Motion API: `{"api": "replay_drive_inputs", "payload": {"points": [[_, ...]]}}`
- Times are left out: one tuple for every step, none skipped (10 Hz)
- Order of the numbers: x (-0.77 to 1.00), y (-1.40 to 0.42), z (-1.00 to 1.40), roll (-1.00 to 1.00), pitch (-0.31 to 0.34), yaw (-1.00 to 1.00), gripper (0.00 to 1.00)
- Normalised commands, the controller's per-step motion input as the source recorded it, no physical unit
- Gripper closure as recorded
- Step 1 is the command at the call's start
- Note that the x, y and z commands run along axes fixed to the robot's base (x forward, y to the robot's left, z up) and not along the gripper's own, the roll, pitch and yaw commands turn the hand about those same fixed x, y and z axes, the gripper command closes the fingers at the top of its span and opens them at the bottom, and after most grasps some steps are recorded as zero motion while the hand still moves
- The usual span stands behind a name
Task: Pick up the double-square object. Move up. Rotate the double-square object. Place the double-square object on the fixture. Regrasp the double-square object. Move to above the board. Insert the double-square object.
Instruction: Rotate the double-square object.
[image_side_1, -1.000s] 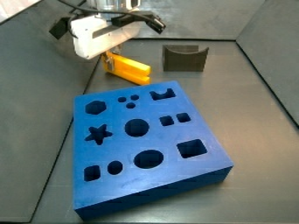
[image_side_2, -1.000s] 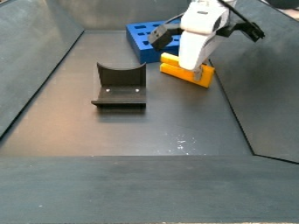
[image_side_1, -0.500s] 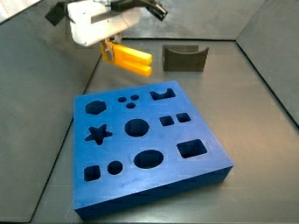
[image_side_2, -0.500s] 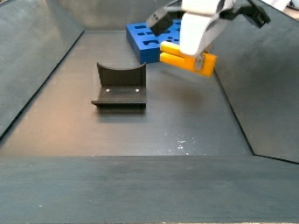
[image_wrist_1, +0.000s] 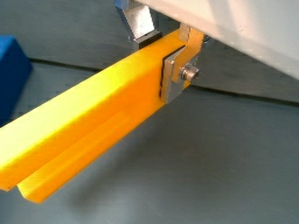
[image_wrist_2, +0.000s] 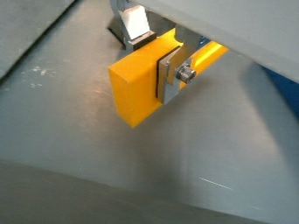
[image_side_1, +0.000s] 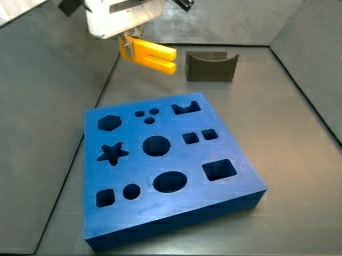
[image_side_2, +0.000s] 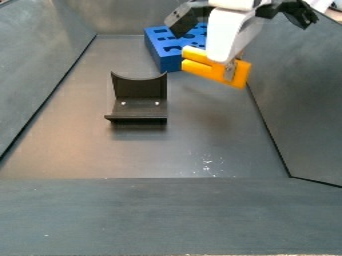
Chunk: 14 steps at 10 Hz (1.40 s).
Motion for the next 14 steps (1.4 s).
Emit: {"api": "replay_drive_inputs", "payload": {"points": [[0.18, 1.00, -0.09, -0.03, 0.022, -0.01, 1.00], [0.16, 1.00, -0.09, -0.05, 0.021, -0.02, 1.00], [0.12, 0.86, -0.07, -0.06, 0.022, -0.02, 1.00], [0.08, 0.65, -0.05, -0.08, 0.021, -0.02, 1.00], [0.06, 0.50, -0.04, -0.10, 0.021, -0.02, 1.00], [0.05, 0.31, -0.04, -0.12, 0.022, -0.02, 1.00], [0.06, 0.22, -0.04, -0.13, 0.023, -0.02, 1.00], [0.00, 0.00, 0.00, 0.00, 0.000, -1.00, 1.00], [-0.01, -0.02, 0.00, 0.00, 0.000, -1.00, 1.00], [-0.01, 0.00, 0.00, 0.00, 0.000, -1.00, 1.00], [-0.01, 0.00, 0.00, 0.00, 0.000, -1.00, 1.00], [-0.01, 0.00, 0.00, 0.00, 0.000, -1.00, 1.00], [-0.01, 0.01, 0.00, 0.00, 0.000, -1.00, 1.00], [-0.01, 0.01, 0.00, 0.00, 0.000, -1.00, 1.00]]}}
